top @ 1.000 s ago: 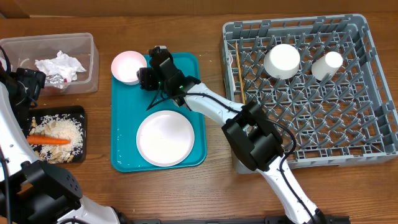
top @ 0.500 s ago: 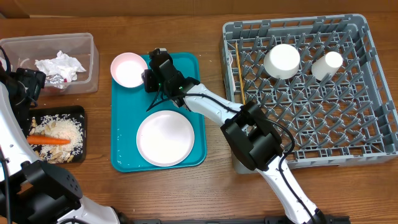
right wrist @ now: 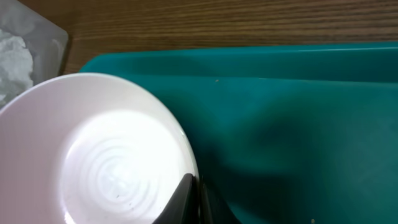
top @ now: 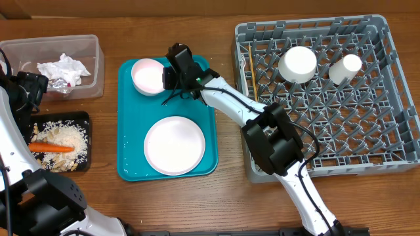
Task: Sort waste into correct bins and load items into the dishwasher rack
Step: 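Lift the pink bowl and carry it to the rack's right side, then lower the pink bowl into the rack and tilt it upright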
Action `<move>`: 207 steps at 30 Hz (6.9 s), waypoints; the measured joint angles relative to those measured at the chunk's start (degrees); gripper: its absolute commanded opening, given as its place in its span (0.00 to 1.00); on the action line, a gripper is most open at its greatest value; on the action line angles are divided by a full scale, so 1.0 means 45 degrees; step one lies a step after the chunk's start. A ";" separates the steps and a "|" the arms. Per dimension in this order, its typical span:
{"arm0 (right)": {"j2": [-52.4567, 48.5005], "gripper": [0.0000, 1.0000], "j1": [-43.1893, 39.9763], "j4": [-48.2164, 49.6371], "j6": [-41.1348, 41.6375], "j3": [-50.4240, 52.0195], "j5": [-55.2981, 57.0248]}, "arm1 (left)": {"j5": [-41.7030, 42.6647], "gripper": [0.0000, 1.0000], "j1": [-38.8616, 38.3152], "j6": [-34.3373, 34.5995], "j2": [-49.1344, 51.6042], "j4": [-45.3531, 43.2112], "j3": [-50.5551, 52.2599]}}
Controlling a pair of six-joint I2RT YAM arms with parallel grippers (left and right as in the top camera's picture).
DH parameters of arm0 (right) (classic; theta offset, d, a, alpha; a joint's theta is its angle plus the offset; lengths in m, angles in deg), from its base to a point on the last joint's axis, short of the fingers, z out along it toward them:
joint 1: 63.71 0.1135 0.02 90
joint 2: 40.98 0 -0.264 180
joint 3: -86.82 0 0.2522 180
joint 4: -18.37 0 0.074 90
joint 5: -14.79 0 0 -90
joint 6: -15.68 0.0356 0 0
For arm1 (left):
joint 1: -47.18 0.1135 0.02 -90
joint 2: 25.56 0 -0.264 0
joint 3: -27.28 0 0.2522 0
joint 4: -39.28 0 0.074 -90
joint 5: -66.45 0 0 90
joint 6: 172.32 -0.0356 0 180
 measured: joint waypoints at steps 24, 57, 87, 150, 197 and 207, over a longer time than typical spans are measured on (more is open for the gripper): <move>0.7669 0.04 -0.3458 -0.8111 -0.2293 -0.0136 0.3667 | -0.0005 1.00 0.0000 0.0000 0.0000 0.0000 0.0000; 1.0928 0.04 -0.6630 -1.5217 0.4177 0.4279 1.5922 | -0.0010 1.00 0.0000 0.0000 0.0000 -0.0005 0.0000; 1.0248 0.04 -0.7019 -0.8063 0.2516 0.9942 1.9890 | -0.0005 1.00 0.0000 0.0000 0.0000 0.0000 0.0000; 1.0690 0.53 -1.0545 -1.1001 -0.2492 0.5824 0.4498 | 0.0000 1.00 0.0000 0.0000 0.0000 -0.0005 0.0000; 0.9826 0.04 -1.1735 -1.1307 -0.6528 0.3337 -0.7757 | 0.0000 1.00 0.0000 0.0000 0.0000 0.0000 0.0000; 0.9432 0.04 -1.1594 -0.9471 -0.7446 0.5421 -1.2570 | 0.0000 1.00 0.0000 0.0000 0.0000 0.0000 0.0000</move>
